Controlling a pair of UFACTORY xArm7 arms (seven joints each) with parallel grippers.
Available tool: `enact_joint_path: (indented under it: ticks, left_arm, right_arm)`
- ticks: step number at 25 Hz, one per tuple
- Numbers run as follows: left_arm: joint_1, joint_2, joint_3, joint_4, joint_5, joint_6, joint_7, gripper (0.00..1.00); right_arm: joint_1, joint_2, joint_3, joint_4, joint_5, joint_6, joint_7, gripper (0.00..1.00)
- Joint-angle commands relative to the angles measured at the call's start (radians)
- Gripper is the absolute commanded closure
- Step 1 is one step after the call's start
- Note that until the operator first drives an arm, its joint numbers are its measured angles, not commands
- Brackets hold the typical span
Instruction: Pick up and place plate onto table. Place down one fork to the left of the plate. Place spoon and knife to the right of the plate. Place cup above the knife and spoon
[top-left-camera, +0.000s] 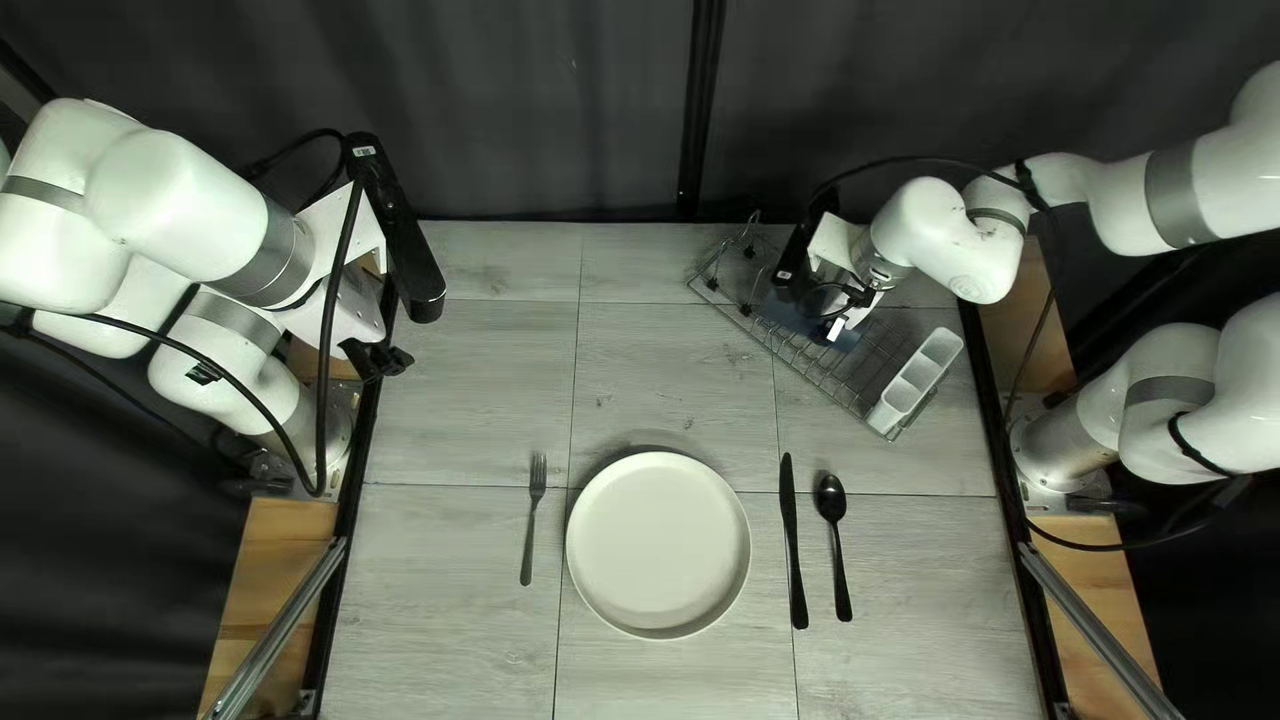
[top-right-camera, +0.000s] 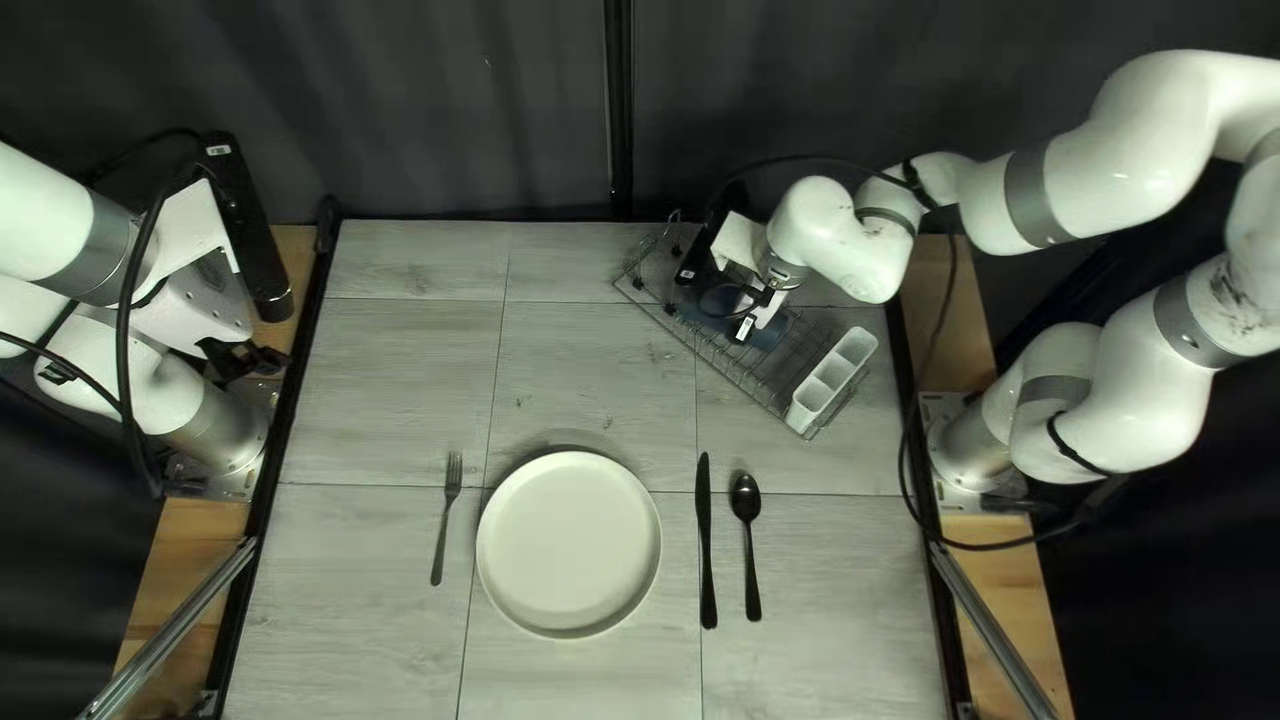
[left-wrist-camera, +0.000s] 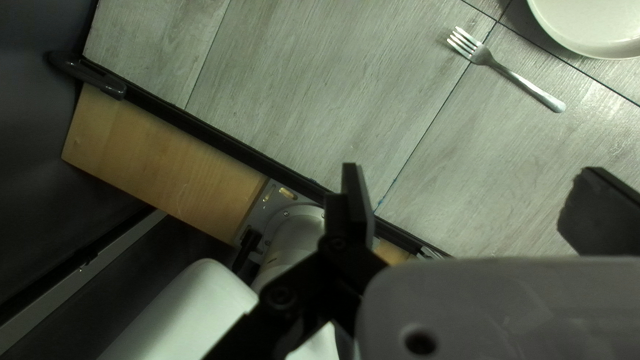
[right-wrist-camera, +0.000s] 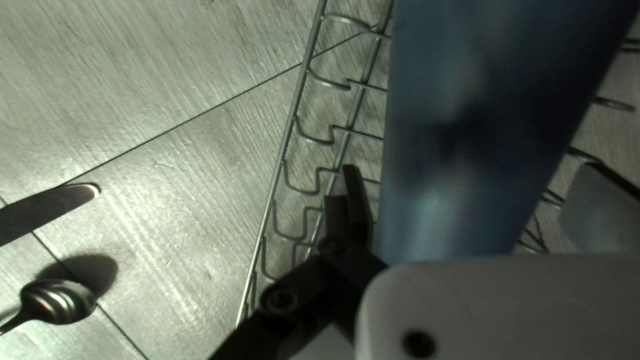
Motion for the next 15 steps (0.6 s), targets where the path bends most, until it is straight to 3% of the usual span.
enact_joint_path:
  ticks: [1, 6, 7, 8, 15]
  left_arm:
    - [0.0, 0.0, 0.0, 0.0, 0.0, 0.0, 0.0, 0.0]
    - [0.0, 0.0, 0.0, 0.0, 0.0, 0.0, 0.0, 0.0]
    - [0.0, 0.0, 0.0, 0.0, 0.0, 0.0, 0.0, 0.0]
    - [0.0, 0.0, 0.0, 0.0, 0.0, 0.0, 0.0, 0.0]
    - [0.0, 0.0, 0.0, 0.0, 0.0, 0.0, 0.0, 0.0]
  right_arm:
    - [-0.012, 0.048, -0.015, 0.01, -0.002, -0.027, -0.022, 0.0]
    - [-0.015, 0.092, -0.02, 0.011, 0.0, -0.058, -0.031, 0.0]
    - [-0.015, 0.096, -0.02, 0.011, -0.003, -0.061, -0.027, 0.09]
    - [-0.014, 0.095, -0.018, 0.012, -0.008, -0.057, -0.018, 0.97]
    - [-0.022, -0.126, 0.032, 0.018, -0.038, 0.143, 0.1, 1.0]
